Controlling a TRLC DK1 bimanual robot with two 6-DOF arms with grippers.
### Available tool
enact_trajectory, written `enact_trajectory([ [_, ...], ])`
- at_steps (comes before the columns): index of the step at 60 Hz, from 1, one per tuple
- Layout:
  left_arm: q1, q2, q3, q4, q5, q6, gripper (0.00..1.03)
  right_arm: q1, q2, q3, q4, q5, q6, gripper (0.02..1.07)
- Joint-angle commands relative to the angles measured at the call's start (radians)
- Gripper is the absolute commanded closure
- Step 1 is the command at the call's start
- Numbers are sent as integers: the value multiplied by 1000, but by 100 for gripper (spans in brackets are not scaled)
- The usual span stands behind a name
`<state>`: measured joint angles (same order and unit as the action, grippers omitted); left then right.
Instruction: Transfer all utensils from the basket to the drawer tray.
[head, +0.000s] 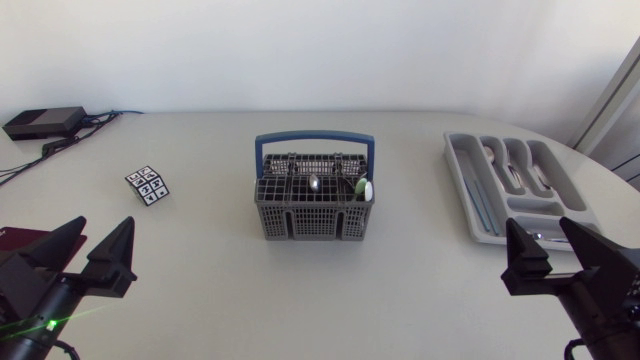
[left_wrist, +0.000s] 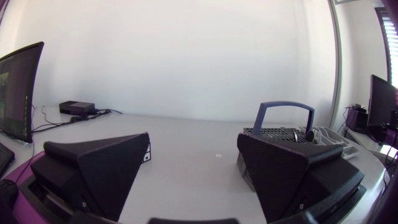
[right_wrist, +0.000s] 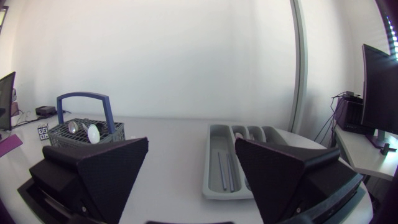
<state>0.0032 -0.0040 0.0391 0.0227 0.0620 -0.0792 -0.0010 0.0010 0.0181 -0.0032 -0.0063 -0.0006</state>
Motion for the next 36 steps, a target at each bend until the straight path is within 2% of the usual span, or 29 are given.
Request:
enact_trajectory([
  [1,-8,-10,-41,-3,-8,-19,4,6,1,-18,-7,0,-4,6],
  [24,-14,15,38,-23,-10,-11,7,2,-6,14,-4,22,-16,7],
  [36,-66,248,199,-9,-10,-14,7,18,113,89,31,25,-16,7],
])
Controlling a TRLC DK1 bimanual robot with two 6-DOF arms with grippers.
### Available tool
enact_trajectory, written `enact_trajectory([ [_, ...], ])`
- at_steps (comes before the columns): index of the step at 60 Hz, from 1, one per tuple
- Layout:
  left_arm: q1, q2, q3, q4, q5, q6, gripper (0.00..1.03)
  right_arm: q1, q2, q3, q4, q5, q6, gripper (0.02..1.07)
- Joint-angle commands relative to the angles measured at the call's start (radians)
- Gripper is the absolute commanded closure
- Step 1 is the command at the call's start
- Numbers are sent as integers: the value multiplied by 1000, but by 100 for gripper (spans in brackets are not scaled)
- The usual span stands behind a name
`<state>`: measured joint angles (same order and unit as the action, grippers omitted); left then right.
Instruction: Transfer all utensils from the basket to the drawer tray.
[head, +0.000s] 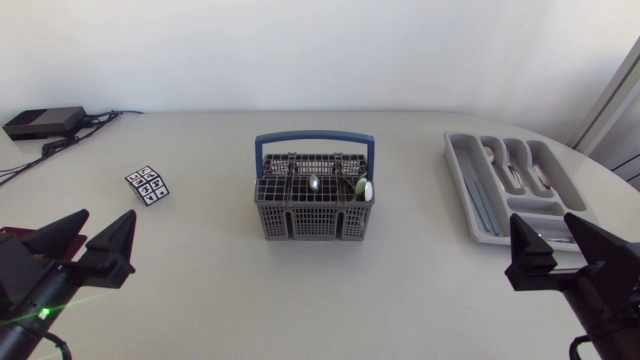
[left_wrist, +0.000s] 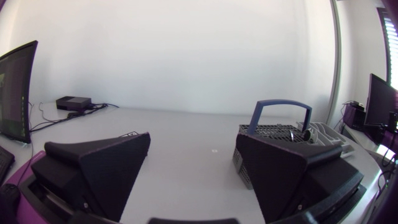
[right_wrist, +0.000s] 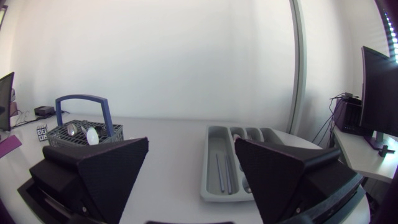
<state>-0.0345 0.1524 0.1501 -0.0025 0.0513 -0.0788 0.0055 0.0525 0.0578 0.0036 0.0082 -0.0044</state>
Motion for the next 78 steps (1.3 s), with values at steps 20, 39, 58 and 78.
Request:
enact_trajectory([
  [20,-347,585,347,19,-136,-144,7,87,310,162,61,41,-9,7],
  [39,-467,897,632,-252,-153,-259,7,149,543,263,45,64,73,7],
  [58,-544,1158,872,-452,-131,-121,5,209,661,364,-73,85,90,7],
  [78,-545,1382,1125,-580,45,-41,5,260,727,462,-214,55,-32,7],
])
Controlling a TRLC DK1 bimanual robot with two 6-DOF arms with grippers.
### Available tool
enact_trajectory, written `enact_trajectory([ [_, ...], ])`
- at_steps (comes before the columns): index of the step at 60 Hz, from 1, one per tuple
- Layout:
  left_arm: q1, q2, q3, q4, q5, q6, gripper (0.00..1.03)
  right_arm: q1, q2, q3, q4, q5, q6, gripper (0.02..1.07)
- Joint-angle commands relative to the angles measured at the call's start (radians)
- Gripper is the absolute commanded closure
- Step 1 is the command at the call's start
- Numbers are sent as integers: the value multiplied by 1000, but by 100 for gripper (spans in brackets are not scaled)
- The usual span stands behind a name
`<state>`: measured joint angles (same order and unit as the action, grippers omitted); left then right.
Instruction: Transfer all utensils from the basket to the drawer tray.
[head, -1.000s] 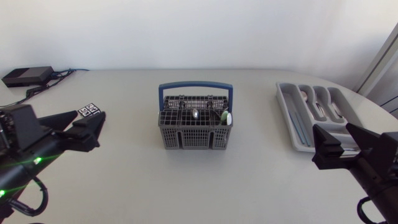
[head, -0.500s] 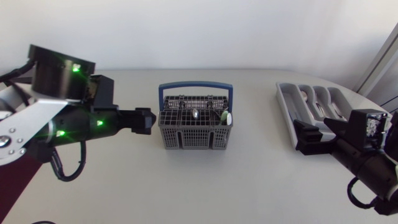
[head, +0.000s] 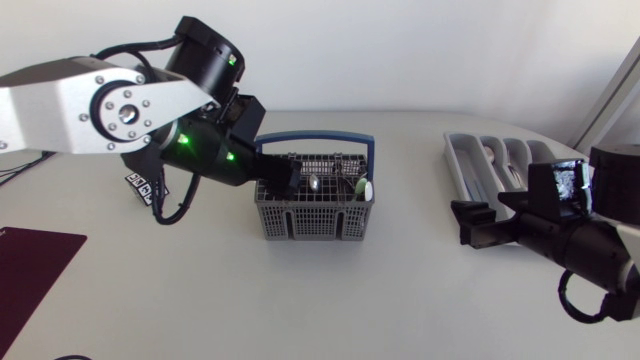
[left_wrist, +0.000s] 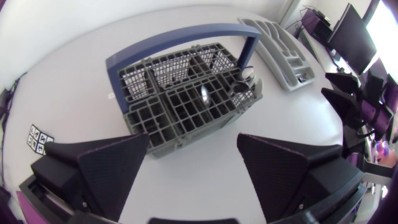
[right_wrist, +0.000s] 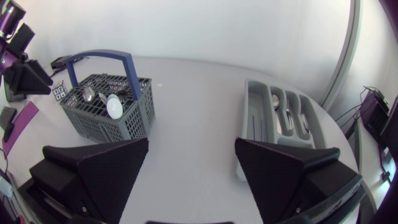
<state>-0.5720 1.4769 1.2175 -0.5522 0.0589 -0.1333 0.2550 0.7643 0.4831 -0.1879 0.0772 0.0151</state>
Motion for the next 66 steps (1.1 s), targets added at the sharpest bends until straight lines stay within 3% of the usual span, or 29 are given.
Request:
enact_trajectory([
  [1,-9,68,66,-32,58,11,5,10,18,41,-28,-28,-58,7],
  [10,-12,131,122,-29,111,8,5,-8,63,92,-90,-151,-162,7],
  [25,-20,250,201,-25,113,-8,13,-37,204,130,-81,-234,-185,7],
  [43,3,338,243,-20,137,-48,34,-57,250,118,-45,-258,-187,7],
  [52,-3,345,240,8,137,-65,40,-56,251,106,-28,-260,-187,7],
  [58,-2,345,228,37,137,-103,51,-54,253,98,-21,-260,-185,7],
  [66,1,341,195,120,139,-129,79,-53,259,92,-10,-260,-187,7],
])
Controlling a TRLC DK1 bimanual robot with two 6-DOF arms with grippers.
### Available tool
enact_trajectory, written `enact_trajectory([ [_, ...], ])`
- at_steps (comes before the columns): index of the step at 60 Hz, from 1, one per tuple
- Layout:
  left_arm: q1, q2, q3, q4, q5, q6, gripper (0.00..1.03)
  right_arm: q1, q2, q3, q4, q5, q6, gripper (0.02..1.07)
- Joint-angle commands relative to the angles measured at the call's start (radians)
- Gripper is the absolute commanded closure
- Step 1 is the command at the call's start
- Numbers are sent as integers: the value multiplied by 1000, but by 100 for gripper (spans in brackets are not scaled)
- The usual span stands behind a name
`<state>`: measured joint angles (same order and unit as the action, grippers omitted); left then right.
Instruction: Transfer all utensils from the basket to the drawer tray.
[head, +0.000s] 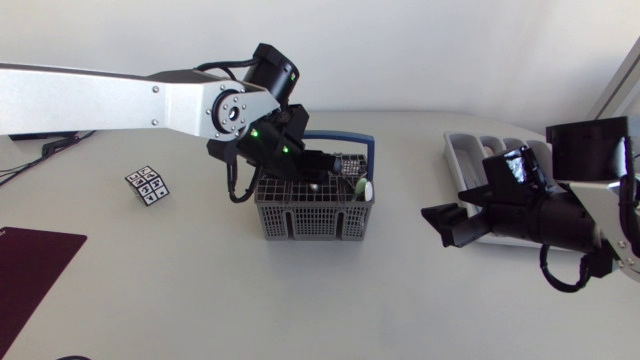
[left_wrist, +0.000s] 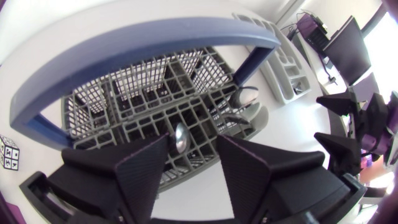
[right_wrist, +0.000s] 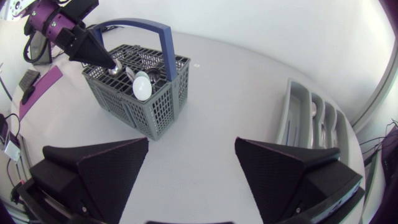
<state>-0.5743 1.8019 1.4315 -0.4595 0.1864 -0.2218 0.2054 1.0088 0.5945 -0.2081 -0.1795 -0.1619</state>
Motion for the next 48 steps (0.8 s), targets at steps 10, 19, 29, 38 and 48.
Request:
enact_trajectory([
  [10,-2,22,-40,51,12,-44,92,-1,25,-19,16,-2,-10,7],
  [19,-6,27,-48,51,19,-47,94,-1,27,-22,22,-2,-8,7],
  [29,-10,27,-60,53,19,-44,97,5,30,-25,24,0,-10,7],
  [38,-1,24,-75,53,24,-37,99,5,30,-30,24,0,-10,7],
  [48,22,1,-105,64,68,-37,99,8,30,-32,26,2,-10,7],
])
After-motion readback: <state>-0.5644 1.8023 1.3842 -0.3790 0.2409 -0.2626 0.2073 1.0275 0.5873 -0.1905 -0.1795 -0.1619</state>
